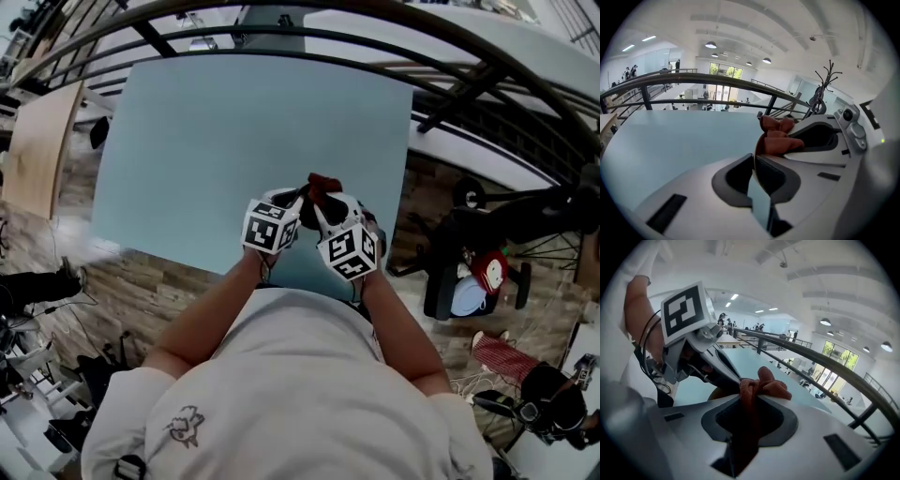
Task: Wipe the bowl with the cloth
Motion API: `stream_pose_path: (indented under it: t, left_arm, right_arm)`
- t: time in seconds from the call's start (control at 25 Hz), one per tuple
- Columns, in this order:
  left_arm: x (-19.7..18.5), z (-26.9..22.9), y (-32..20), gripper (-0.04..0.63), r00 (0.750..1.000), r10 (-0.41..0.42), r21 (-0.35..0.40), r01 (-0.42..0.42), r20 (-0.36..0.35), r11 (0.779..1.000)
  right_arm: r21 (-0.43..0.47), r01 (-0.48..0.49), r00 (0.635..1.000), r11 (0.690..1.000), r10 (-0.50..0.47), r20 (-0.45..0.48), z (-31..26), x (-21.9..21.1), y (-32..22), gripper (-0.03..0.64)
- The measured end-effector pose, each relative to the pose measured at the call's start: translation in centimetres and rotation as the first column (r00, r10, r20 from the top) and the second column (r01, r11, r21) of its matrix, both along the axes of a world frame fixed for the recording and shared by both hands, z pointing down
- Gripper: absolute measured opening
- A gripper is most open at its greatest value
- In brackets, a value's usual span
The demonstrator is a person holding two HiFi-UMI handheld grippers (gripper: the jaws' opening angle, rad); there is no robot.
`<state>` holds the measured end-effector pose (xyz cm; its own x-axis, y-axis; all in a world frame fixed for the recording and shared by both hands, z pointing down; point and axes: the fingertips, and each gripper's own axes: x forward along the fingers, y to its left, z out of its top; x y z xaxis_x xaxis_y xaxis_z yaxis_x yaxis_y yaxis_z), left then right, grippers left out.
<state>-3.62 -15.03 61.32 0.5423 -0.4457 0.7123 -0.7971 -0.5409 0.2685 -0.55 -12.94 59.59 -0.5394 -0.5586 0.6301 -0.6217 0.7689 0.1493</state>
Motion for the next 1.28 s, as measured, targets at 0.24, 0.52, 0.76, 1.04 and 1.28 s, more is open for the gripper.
stream_pose_path:
  t: [0.24,0.52,0.76,1.04,1.28]
  left_arm:
    - [0.9,-3.7,0.6,0.029,0.998,-0.037,0.049,0.040,-0.053,0.998]
    - [1.2,-6.8,0.4,0.034,0.997,-0.039,0.126,0.048,-0.067,0.991]
    - [1.6,-7.9,0.5,0.033,0.999,-0.004,0.198,0.013,-0.043,0.980]
    - [1.8,-7.9,-0.2,0.033,0.998,0.041,0.273,-0.055,0.057,0.960]
    - [0.0,-8.2,-1.2,0.034,0.998,0.004,0.255,-0.018,0.055,0.967]
  right_arm:
    - [0.078,0.075,0.989,0.994,-0.065,-0.129,-1.8,-0.7,0.4,0.089]
    - [0.059,0.143,0.974,0.988,-0.130,-0.187,-2.9,-1.2,1.0,0.087]
    - [-0.026,0.237,0.946,0.971,-0.237,-0.220,-2.5,-1.8,3.4,0.083]
    - [-0.067,0.284,0.902,0.956,-0.290,-0.319,-2.0,-0.3,5.1,0.077]
    - [0.038,0.209,0.898,0.977,-0.176,-0.402,-3.5,3.3,3.0,0.078]
